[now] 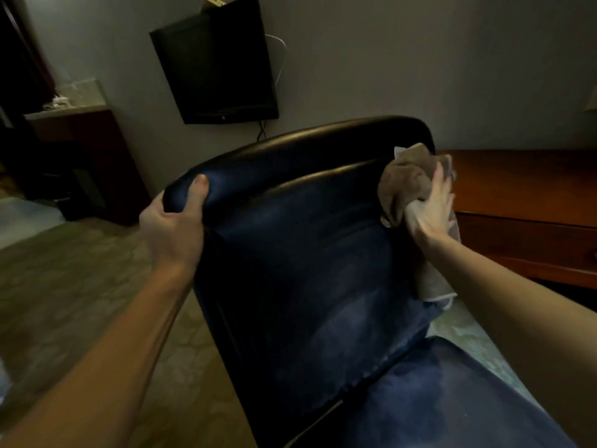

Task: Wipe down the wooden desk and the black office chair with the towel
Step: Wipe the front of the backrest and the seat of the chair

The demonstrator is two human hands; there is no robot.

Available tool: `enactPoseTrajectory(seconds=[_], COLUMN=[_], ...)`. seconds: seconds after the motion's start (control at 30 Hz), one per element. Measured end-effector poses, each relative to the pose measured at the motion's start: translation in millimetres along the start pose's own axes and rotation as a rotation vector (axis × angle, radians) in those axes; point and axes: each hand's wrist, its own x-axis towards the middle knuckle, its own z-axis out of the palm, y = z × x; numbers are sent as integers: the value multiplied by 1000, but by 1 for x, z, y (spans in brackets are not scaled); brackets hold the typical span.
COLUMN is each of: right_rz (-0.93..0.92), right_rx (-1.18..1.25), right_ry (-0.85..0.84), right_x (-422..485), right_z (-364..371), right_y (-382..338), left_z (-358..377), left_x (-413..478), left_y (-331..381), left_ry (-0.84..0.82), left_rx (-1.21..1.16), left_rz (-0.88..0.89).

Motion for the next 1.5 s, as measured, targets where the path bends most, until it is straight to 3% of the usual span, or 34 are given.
enactPoseTrajectory(seconds=[0.13, 0.37, 0.6, 0.67, 0.73, 0.83, 0.93, 1.03, 1.13, 1.2, 1.33, 1.5], right_rz=[-86, -418, -738, -823, -809, -613, -466, -372, -398, -501, -884, -1303], right_rx=[-23, -53, 97, 130, 192, 302, 176, 85, 28, -26, 38, -78], right_ry=[147, -22, -266, -270, -167, 0, 166, 125, 1, 52, 48, -52], right_x=[-34, -184, -248, -249, -238, -203, -147, -95, -101, -138, -218, -230], right_z=[22, 94, 75, 61, 43, 11, -22, -30, 17, 56, 104, 98], right_y=[-8, -67, -55, -45, -38, -34, -35, -44, -59, -62, -43, -13], left_z=[8, -2, -18, -18, -18, -17, -13, -7, 0, 3, 0, -3], left_x=[3, -2, -8, -7, -8, -10, -13, -19, -20, -18, -14, -13], left_y=[-6, -4, 1, 0, 3, 9, 8, 8, 7, 5, -1, 1], left_ry=[-20, -2, -16, -36, -54, -67, -50, -35, -36, -41, -41, -73], left_rx=[-75, -111, -85, -71, -71, -39, -52, -81, -122, -133, -131, -157], left_rz=[-13, -23, 7, -3, 3, -29, -51, -91, -87, -80, -79, -75])
